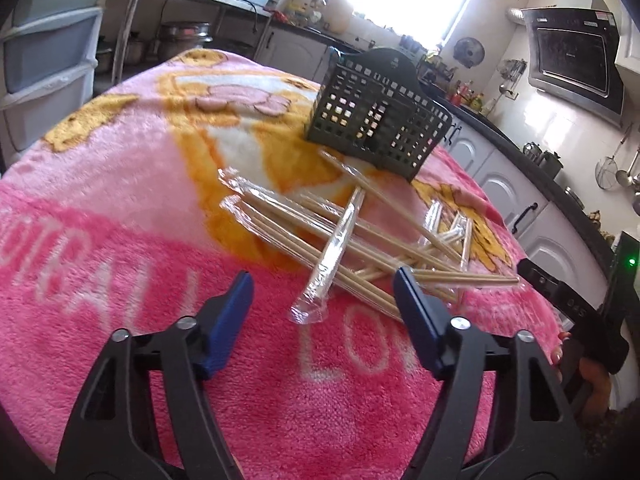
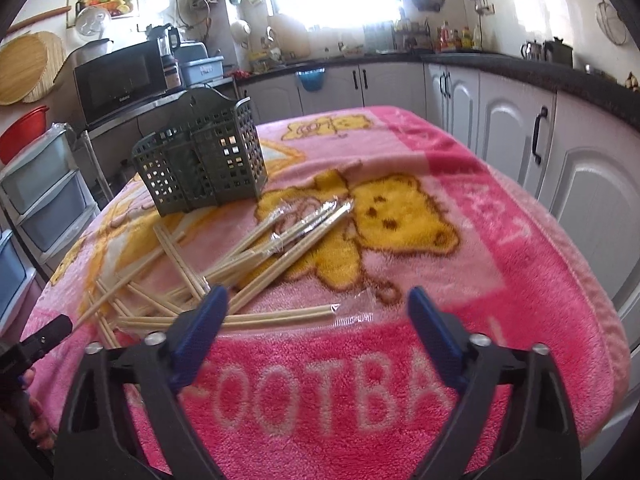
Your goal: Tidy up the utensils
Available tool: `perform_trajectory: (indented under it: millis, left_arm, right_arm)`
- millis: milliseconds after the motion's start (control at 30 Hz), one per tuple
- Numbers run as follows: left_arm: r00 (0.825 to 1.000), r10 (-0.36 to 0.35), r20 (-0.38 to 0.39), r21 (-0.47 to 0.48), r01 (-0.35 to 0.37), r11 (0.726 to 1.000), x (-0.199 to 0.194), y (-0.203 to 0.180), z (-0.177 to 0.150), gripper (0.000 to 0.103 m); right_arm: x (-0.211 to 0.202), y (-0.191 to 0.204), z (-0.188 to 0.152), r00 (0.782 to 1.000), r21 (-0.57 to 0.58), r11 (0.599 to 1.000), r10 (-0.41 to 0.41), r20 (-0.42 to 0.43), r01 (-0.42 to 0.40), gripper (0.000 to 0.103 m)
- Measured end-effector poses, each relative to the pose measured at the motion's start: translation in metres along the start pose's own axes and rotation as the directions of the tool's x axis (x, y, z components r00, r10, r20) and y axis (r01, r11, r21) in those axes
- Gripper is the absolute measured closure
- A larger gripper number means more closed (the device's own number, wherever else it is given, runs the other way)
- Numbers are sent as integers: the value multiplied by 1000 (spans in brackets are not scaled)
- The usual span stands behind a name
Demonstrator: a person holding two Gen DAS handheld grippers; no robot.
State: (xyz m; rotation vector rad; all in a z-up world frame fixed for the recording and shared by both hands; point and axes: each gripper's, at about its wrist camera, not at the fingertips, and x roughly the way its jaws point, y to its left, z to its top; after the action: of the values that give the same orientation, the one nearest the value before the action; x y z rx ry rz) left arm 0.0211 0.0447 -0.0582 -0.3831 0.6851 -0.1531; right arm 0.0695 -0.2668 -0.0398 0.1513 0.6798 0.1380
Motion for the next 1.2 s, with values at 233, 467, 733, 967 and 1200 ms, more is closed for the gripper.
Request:
perform_trajectory:
  millis: [233, 467, 733, 967, 1200]
  left_arm:
    - [1000, -18, 2, 6, 18, 1000, -1, -4, -2, 68]
    - [1000, -16, -12, -2, 16, 1000, 2, 0, -2, 91]
    - [1000, -26, 12, 22, 25, 999, -4, -4, 0, 95]
    - [996, -38, 85, 76, 31, 997, -20, -12, 16, 97]
    - [985, -45, 168, 130, 23, 991, -38, -23, 43, 98]
  right_arm:
    - [9, -9, -1, 998, 74, 996, 44, -45, -41, 32]
    - [20, -26, -1, 990, 196, 977, 106, -96, -86, 42]
    - [16, -27, 3, 985, 216, 967, 157, -73, -138, 78]
    - [3, -21, 13, 980, 146, 970, 200, -17, -196, 99]
    - [-18, -12, 43, 968, 56, 968, 240, 74, -244, 100]
